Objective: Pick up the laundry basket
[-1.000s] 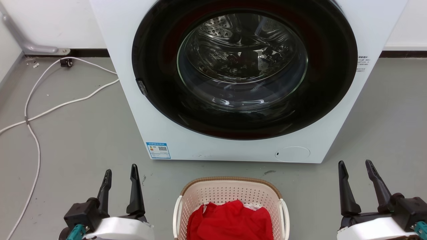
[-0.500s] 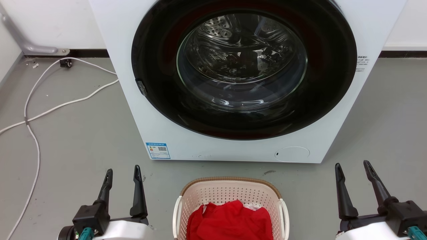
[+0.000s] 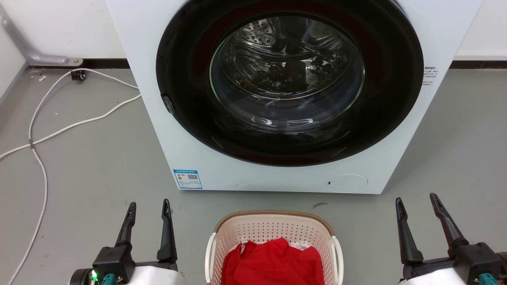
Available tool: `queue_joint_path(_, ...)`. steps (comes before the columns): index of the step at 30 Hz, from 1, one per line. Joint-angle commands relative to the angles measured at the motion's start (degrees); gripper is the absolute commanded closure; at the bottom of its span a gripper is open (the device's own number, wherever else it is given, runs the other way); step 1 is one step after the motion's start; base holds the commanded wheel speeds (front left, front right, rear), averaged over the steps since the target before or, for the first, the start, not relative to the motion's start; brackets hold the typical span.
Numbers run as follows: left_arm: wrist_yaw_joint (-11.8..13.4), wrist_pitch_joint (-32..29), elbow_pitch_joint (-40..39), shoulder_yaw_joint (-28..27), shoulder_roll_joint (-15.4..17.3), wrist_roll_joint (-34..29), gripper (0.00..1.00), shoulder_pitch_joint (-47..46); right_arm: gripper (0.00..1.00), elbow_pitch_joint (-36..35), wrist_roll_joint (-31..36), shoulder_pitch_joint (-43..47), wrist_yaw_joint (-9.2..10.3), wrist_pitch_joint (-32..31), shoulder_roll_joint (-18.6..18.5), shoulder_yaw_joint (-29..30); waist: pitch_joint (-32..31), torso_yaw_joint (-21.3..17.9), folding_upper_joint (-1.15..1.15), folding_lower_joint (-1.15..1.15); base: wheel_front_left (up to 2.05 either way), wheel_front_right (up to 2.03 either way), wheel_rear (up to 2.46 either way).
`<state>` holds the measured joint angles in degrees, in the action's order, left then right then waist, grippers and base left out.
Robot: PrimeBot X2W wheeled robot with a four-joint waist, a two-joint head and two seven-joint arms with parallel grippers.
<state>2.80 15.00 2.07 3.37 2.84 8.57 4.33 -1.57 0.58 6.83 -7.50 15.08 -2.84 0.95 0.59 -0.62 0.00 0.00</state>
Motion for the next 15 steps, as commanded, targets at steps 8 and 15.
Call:
queue_joint_path(8,0.5,0.2,0.2,0.0,0.1,-0.1,0.0,0.7,0.0,0.4,-0.3,0.4,0.02,0.1,-0.1,0.0,-0.1,-0.1,0.0,0.0,0.0,0.0,0.0)
queue_joint_path(15,0.4,0.2,0.3,0.1,0.1,0.0,0.0,0.6,0.0,0.2,-0.1,0.3,0.02,0.1,-0.1,0.1,-0.1,0.0,0.0,0.0,0.0,0.0,0.0)
